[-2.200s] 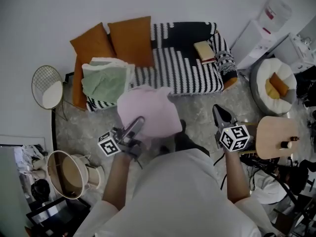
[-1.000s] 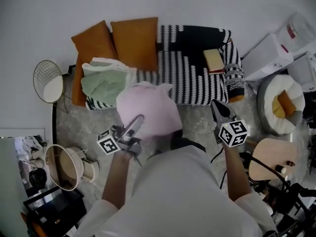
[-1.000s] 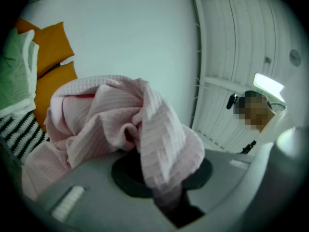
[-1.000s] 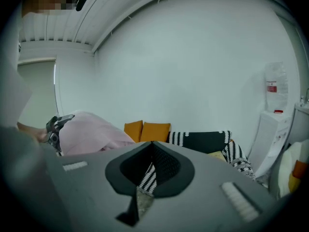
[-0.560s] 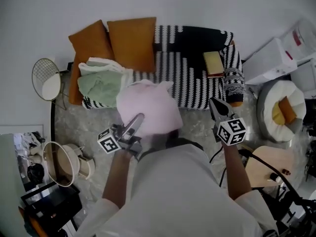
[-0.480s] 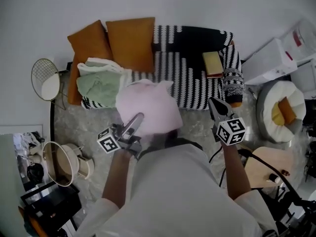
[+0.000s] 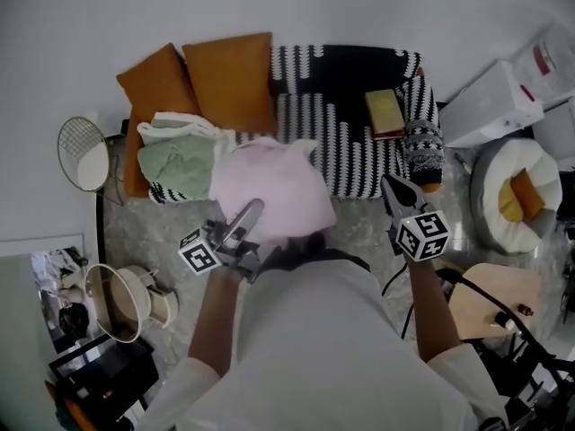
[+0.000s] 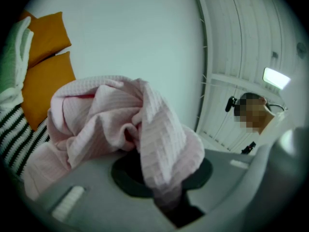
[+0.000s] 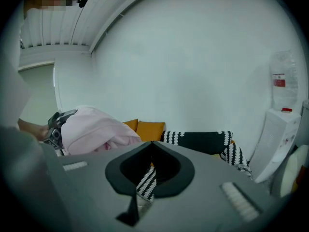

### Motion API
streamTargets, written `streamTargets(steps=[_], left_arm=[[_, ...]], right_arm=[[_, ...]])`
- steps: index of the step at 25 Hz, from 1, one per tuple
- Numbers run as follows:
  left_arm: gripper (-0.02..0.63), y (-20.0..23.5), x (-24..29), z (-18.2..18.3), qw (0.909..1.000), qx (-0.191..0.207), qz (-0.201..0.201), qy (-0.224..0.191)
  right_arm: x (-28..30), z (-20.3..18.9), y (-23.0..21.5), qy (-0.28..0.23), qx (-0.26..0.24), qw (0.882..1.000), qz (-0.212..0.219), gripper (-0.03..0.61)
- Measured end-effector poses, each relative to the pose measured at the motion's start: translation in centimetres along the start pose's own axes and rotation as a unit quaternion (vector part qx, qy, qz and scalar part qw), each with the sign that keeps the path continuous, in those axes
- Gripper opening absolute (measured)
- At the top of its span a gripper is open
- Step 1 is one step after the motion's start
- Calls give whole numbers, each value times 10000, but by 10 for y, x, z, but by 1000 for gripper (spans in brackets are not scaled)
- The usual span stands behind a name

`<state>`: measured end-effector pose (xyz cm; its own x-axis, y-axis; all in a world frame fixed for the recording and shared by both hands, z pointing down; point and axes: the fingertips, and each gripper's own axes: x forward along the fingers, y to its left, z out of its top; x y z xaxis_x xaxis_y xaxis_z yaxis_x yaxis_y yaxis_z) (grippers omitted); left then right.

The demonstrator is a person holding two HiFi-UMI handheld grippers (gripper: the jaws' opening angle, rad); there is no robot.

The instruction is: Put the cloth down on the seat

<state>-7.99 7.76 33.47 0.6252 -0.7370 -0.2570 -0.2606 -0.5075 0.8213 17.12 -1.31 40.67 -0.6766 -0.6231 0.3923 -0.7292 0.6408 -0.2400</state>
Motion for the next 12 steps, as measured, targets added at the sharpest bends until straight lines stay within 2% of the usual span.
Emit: streamTargets(steps=[12], left_arm=[[95,43,27,23,9991,-109,-63,412]], right_arm=[[27,-2,-16,72,191,9994,-285,5]])
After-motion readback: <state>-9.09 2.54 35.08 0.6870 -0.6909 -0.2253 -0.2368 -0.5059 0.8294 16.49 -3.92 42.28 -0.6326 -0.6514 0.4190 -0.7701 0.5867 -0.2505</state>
